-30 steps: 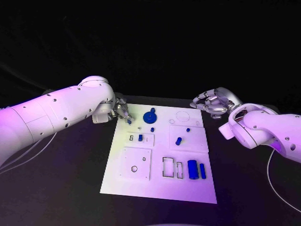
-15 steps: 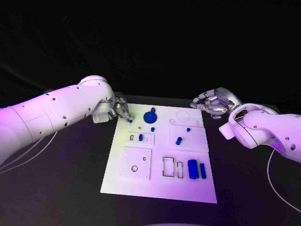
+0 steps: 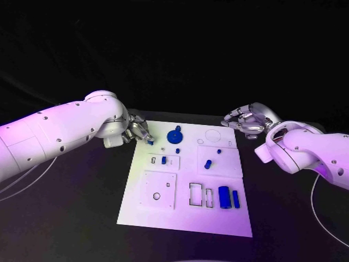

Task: Assemble the parts on the task board

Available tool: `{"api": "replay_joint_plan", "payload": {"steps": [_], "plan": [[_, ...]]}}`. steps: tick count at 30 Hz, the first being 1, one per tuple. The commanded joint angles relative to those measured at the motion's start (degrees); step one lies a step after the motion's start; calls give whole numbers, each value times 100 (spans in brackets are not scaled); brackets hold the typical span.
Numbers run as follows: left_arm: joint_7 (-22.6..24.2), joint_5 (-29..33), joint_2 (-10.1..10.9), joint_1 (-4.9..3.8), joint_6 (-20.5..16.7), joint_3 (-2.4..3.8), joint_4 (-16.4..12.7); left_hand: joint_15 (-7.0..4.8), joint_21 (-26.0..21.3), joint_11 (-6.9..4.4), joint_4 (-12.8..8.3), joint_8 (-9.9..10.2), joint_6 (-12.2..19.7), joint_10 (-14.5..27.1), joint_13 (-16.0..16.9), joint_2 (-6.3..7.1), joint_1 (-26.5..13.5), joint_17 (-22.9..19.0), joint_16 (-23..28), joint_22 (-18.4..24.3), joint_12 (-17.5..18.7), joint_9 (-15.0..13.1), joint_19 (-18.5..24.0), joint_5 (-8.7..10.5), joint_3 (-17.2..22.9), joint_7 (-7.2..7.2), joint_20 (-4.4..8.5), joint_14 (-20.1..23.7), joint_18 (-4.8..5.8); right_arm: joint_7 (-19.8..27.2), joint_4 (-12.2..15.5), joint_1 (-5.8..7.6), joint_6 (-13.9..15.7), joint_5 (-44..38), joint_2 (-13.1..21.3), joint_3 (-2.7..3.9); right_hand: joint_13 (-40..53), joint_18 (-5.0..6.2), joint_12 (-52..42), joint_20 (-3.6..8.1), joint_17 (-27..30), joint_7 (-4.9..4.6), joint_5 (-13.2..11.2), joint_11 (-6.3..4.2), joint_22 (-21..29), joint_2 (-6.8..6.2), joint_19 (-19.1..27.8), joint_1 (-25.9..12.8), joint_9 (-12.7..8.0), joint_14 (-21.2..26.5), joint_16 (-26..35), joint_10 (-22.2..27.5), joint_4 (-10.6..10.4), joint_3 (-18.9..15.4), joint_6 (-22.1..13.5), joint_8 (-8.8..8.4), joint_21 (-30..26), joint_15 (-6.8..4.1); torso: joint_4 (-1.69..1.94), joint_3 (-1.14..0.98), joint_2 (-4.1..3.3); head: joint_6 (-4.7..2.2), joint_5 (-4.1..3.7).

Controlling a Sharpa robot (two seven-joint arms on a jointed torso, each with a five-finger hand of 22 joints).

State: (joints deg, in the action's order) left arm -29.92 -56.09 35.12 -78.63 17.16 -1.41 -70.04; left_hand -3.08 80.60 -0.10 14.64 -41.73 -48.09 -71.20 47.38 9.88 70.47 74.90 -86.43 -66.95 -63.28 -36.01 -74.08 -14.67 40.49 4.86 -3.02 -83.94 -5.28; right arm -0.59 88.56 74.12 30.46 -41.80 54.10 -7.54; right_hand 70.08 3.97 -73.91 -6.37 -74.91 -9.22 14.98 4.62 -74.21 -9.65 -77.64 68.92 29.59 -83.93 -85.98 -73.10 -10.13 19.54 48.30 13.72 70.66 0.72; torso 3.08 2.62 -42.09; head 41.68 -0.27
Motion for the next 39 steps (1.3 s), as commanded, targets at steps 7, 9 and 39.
{"api": "replay_joint_plan", "payload": {"steps": [7,9,39], "plan": [[102,222,432,92,-503,0,-755,-83,126,-52,-1198,-161,-97,-228,181,162,-351,898,-109,-203,-166,-89,-173,-518,1274,-97,41,-457,57,21,10,-7,-84,-55,23,0,4,107,6,5,-387,-2,39,-16,3,18,27,25,6,-347,29,4,-31,9,-23,22,-29,-47,27,11,20,11,-6],[115,176,536,150,-577,-1,-945,-92,142,-61,-1233,-180,-110,-257,210,177,-397,923,-121,-234,-188,-88,-193,-605,1292,-108,50,-464,63,21,10,-11,-85,-57,28,0,4,107,6,5,-387,-2,39,-16,3,18,27,25,6,-347,29,4,-31,9,-23,22,-29,-47,33,14,30,18,-13],[-150,-723,570,395,-618,-90,-1361,-116,209,-96,-1303,-254,-184,-391,357,204,-551,1055,-179,-383,-306,-92,-292,-771,1311,-148,74,-498,94,35,14,-55,-64,-77,36,0,-6,110,12,6,-376,-1,66,-16,15,14,35,27,5,-345,35,10,-37,3,-24,28,-47,-48,23,14,13,31,58]]}}
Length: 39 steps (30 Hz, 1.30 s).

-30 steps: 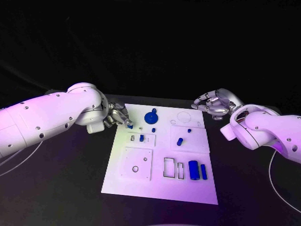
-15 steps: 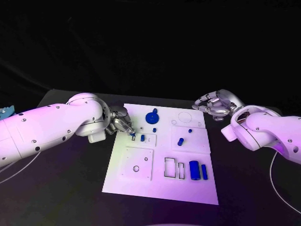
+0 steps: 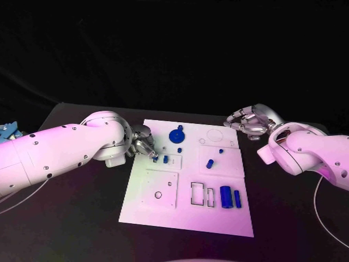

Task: Assemble the parts on the task board

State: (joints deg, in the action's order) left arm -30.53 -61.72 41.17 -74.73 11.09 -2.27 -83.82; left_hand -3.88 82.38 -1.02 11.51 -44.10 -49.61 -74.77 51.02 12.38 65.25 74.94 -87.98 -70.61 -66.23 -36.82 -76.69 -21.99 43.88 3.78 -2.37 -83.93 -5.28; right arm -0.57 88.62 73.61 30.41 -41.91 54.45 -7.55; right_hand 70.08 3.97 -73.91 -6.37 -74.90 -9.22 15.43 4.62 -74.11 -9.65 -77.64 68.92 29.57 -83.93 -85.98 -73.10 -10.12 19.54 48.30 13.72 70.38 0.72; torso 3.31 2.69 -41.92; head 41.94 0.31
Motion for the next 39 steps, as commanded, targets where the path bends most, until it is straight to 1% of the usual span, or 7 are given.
{"api": "replay_joint_plan", "payload": {"steps": [1,4,6,11,24,33,39], "plan": [[-98,-168,-46,7,-3,-7,28,-35,32,-4,-990,-18,-33,-34,-7,-46,-29,1052,-24,-17,-11,-11,-32,-39,971,-39,9,-499,94,36,8,-4,-59,-64,2,0,-9,110,14,7,-377,-1,24,-16,4,14,34,27,7,-345,35,11,-40,1,-25,30,-21,-48,0,4,-4,6,-3],[-128,-199,-81,9,53,-12,63,-36,34,-4,-991,-20,-34,-36,-4,-47,-32,1056,-26,-22,-13,-12,-35,-41,972,-40,10,-500,95,47,8,-5,-56,-60,2,0,-12,109,16,7,-378,-1,27,-16,-1,13,30,26,7,-346,35,14,-43,-1,-26,31,-15,-49,6,1,2,16,-12],[-146,-217,-99,10,97,-14,79,-36,29,-5,-991,-22,-36,-35,-12,-48,-36,1062,-29,-10,-9,-12,-27,-44,973,-41,10,-502,93,51,9,-5,-55,-59,1,0,-12,109,16,7,-378,-1,27,-16,-1,13,30,26,7,-346,35,14,-43,-1,-26,31,-15,-49,-1,-1,0,19,2],[-177,-256,-125,11,164,-16,97,-36,29,-5,-991,-22,-36,-35,-12,-48,-36,1062,-29,-10,-9,-12,-27,-44,973,-41,10,-502,93,54,7,-5,-53,-57,1,0,-12,109,16,7,-378,-1,27,-16,-1,13,30,26,7,-346,35,14,-43,-1,-26,31,-15,-49,2,3,0,25,-11],[-195,-340,-141,11,348,-17,108,-38,24,-9,-1003,-29,-37,-28,-39,-46,-44,1079,-35,7,6,-13,-15,-51,978,-45,12,-505,89,119,5,-7,-65,-33,-5,0,-7,108,12,8,-380,-2,39,-16,-4,24,27,14,6,-347,35,8,-61,-4,-26,36,-14,-48,0,2,1,38,-8],[-181,-338,-146,11,402,-17,115,-38,21,-11,-1009,-32,-38,-25,-48,-44,-45,1081,-36,16,11,-14,-8,-53,980,-47,13,-506,87,136,6,-8,-70,-16,-5,0,-7,108,12,8,-380,-2,39,-16,-4,24,27,14,6,-347,35,8,-61,-4,-26,36,-14,-48,8,-3,4,26,-11],[-168,-338,-139,11,393,-15,103,-38,21,-11,-1009,-32,-38,-25,-48,-44,-45,1081,-36,16,11,-14,-8,-53,980,-47,13,-506,87,140,5,-9,-71,-9,-4,0,-12,110,14,8,-373,-2,46,-15,4,31,32,4,6,-345,38,10,-75,-7,-27,39,-25,-48,-1,3,-1,23,-5]]}}
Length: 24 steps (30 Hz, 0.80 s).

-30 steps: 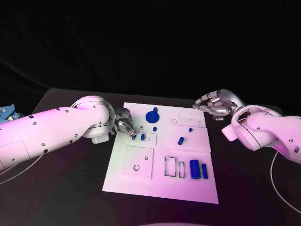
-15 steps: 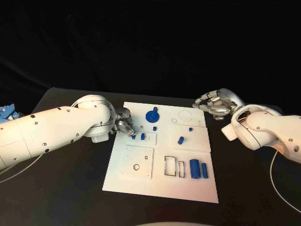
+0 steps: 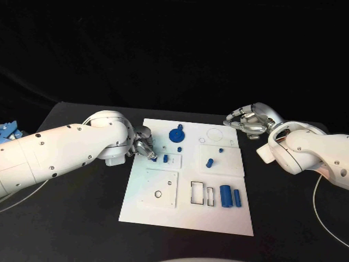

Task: Assemble the parts on the task board

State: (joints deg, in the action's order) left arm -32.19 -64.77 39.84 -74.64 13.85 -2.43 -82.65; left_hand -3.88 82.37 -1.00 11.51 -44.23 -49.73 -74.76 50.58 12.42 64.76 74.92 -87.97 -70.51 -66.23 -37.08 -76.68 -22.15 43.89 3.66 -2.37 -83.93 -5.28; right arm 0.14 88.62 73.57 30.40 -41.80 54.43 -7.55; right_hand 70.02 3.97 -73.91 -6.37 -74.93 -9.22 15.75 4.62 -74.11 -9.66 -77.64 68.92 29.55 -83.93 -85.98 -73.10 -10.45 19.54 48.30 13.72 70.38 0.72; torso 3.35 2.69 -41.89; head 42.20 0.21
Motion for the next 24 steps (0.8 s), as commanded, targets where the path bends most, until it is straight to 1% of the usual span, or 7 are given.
{"api": "replay_joint_plan", "payload": {"steps": [1,5,14,19,21,24], "plan": [[0,-33,-6,2,113,3,-16,-40,20,-14,-1017,-21,-27,-32,5,-47,3,1096,-42,8,5,12,-7,-39,982,-37,13,-509,86,69,4,-5,-69,-20,-1,0,-6,110,14,8,-370,-2,13,-16,4,31,32,4,8,-345,38,11,-42,-7,-27,39,-25,-48,-5,3,-4,-3,5],[8,-33,-6,2,105,6,-16,-41,21,-16,-1027,-25,-28,-35,6,-46,3,1102,-45,5,3,12,-8,-43,986,-39,14,-511,87,70,6,-5,-68,-19,1,0,-6,110,14,8,-370,-2,13,-16,4,31,32,4,8,-345,38,11,-42,-7,-27,39,-25,-48,-6,-2,-3,-5,1],[33,-29,-16,2,126,14,-10,-42,22,-18,-1039,-29,-30,-36,2,-44,4,1113,-49,4,5,11,-9,-46,991,-41,15,-513,87,69,8,-5,-68,-19,7,0,-6,110,14,8,-370,-2,13,-16,4,31,32,4,8,-345,38,11,-42,-7,-27,39,-25,-48,6,3,-3,0,-18],[42,4,-32,2,192,15,-7,-42,24,-19,-1055,-41,-39,-57,24,-27,-17,1159,-68,0,-13,11,-9,-46,982,-42,17,-524,88,69,10,-5,-68,-19,7,0,-6,110,14,8,-370,-2,13,-16,4,31,32,4,8,-345,38,11,-42,-7,-27,39,-25,-48,2,1,-3,4,-18],[44,20,-37,2,215,14,-4,-42,22,-23,-1047,-63,-69,-133,166,-19,-70,1183,-78,2,-106,12,-4,-37,945,-52,17,-530,89,70,10,-5,-67,-19,8,0,-6,110,14,8,-370,-2,13,-16,4,31,32,4,8,-345,38,11,-42,-7,-27,39,-25,-48,2,1,-2,6,-17],[43,45,-46,1,261,14,4,-49,26,-36,-1020,-82,-98,-191,245,-16,-150,1220,-93,-18,-161,21,-13,-15,866,-74,17,-538,94,70,11,-5,-67,-19,9,0,-6,110,14,8,-370,-2,13,-16,4,31,32,4,8,-345,38,11,-42,-7,-27,39,-25,-48,1,0,0,8,-16]]}}
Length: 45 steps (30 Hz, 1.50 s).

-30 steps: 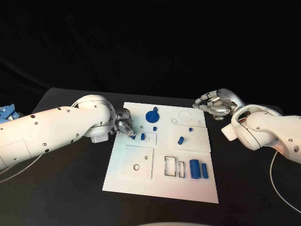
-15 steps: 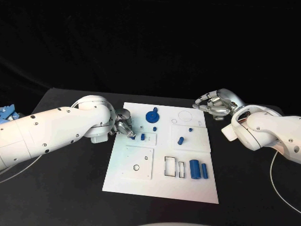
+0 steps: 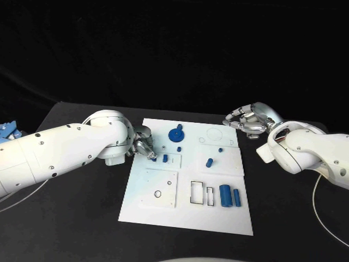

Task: Assemble the parts on the task board

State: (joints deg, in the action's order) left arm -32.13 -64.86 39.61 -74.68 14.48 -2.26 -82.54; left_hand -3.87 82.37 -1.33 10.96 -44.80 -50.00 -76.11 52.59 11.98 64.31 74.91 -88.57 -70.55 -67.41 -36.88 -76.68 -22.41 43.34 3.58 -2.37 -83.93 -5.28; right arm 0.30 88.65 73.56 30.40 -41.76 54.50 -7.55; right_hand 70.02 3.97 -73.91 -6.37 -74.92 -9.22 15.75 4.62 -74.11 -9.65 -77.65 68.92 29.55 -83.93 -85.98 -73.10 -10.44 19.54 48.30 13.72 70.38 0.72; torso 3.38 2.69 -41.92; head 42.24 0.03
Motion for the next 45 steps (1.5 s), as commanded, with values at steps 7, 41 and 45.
{"api": "replay_joint_plan", "payload": {"steps": [7,41,45], "plan": [[15,86,-49,4,276,-3,12,-71,14,-34,-871,-25,-96,-121,135,29,-254,1252,-47,-17,-93,41,-11,70,632,-113,28,-544,95,51,9,-4,-67,-23,4,0,-6,110,14,8,-371,-2,14,-16,4,31,32,4,8,-345,38,10,-43,-7,-27,39,-25,-48,-1,-2,3,8,3],[-29,85,-206,5,393,-17,243,-115,24,-84,-271,58,-286,-183,299,-36,-575,1396,-102,-110,-164,248,-92,147,-246,-183,74,-578,119,62,1,-5,-67,-22,-4,0,-11,111,15,9,-369,-2,23,-15,7,31,32,-13,4,-345,41,11,-75,-26,-38,47,-36,-49,-2,-1,0,43,-13],[-35,82,-211,5,420,-18,267,-117,24,-86,-214,67,-300,-186,312,-24,-588,1403,-104,-113,-168,267,-95,148,-348,-186,76,-580,119,64,1,-5,-66,-21,-3,0,-12,111,16,9,-367,-2,23,-15,8,31,33,-15,4,-345,42,12,-77,-27,-38,47,-38,-49,-6,-3,5,54,-14]]}}
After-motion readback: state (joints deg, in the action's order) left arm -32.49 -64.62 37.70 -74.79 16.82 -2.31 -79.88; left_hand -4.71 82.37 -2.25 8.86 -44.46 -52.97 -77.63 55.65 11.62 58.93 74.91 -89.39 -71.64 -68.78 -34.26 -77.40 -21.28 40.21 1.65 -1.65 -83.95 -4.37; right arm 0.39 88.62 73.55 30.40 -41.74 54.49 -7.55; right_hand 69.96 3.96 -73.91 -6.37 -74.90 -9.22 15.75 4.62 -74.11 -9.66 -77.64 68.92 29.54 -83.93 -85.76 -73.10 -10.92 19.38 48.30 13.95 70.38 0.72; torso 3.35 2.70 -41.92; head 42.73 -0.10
